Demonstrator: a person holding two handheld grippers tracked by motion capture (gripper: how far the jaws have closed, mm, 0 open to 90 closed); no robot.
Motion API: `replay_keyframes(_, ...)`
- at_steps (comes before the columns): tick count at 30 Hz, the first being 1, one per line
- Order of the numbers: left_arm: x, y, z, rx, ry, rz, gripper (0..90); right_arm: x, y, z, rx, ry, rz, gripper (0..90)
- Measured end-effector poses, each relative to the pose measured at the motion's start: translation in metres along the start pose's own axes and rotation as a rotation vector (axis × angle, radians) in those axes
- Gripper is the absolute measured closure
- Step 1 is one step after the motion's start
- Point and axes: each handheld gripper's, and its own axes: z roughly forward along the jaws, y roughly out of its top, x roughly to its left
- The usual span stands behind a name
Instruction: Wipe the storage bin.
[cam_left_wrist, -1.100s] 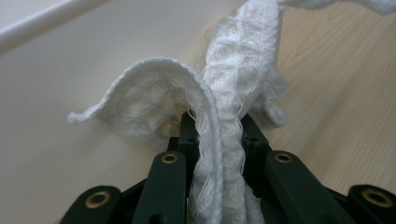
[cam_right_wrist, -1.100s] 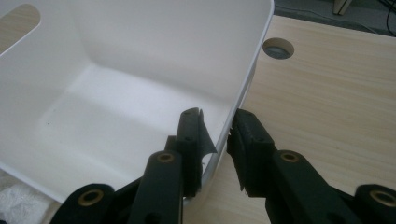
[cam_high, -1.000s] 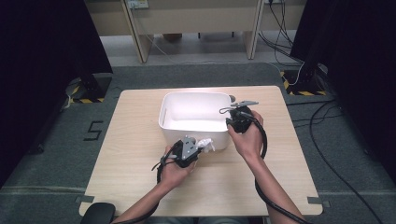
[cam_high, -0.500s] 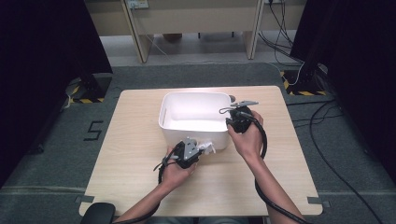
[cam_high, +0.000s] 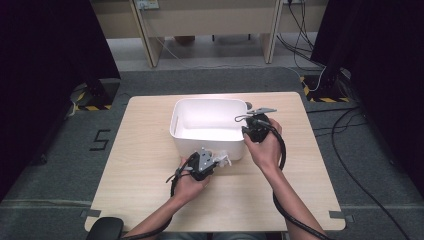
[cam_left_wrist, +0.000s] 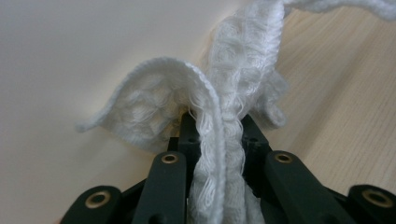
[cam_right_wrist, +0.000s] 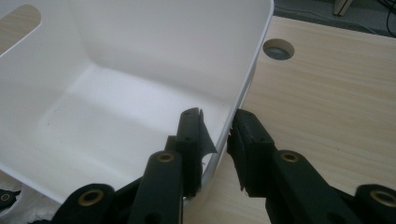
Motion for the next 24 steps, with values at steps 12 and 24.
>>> replay_keyframes(12, -0.0044, 0.0025, 0.0056, 0.001, -0.011, 0.004, 75.8, -0.0001, 0.0000, 0.0001, 0.000, 0.001, 0.002, 73.8)
replay_keyframes(24, -0.0054, 0.0082, 0.0041, -0.010, -0.019, -0.006, 75.8, 0.0000, -0.0002, 0.0000, -0.001, 0.000, 0.000, 73.7)
